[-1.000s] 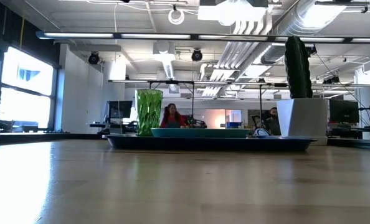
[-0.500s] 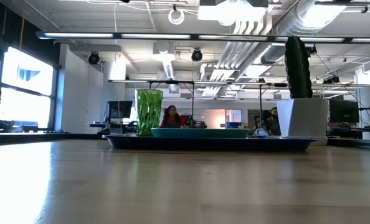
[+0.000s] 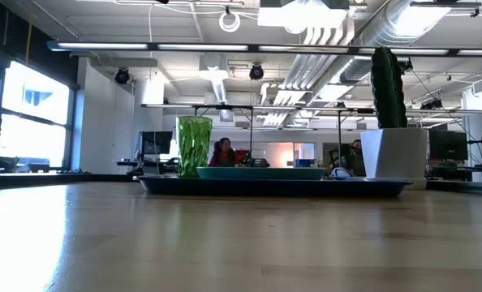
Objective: Pick and place plate/cup/fork/spoon on tray
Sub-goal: Put the light orange on the blue serving tray
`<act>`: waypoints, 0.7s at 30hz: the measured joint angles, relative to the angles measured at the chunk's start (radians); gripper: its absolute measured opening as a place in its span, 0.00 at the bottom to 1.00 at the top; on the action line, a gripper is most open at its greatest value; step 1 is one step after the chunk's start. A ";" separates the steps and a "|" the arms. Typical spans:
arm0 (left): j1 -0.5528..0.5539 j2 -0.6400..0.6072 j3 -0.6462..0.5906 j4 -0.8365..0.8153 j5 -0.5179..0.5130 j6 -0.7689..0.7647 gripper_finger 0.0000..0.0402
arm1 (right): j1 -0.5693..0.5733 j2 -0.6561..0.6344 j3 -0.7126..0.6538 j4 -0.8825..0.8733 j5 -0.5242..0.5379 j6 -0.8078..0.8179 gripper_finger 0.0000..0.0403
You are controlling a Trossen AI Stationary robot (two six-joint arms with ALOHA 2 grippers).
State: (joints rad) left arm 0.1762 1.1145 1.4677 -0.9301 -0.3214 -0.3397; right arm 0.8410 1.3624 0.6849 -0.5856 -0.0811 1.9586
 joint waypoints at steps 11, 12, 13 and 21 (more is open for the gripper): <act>0.000 0.000 0.000 0.000 0.000 0.000 0.37 | -0.016 0.022 0.040 0.107 -0.001 0.065 0.41; 0.000 0.000 0.000 0.000 0.000 0.000 0.37 | -0.016 0.037 0.057 0.095 -0.002 0.061 0.41; 0.000 0.000 0.000 0.000 0.000 0.000 0.37 | -0.016 0.058 0.074 0.087 -0.005 0.057 0.41; 0.000 0.000 0.000 0.000 -0.001 0.001 0.37 | -0.016 0.233 0.210 -0.104 -0.047 0.011 0.41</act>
State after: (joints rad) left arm 0.1761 1.1145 1.4677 -0.9302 -0.3224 -0.3386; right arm 0.8253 1.5956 0.8954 -0.6899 -0.1277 1.9697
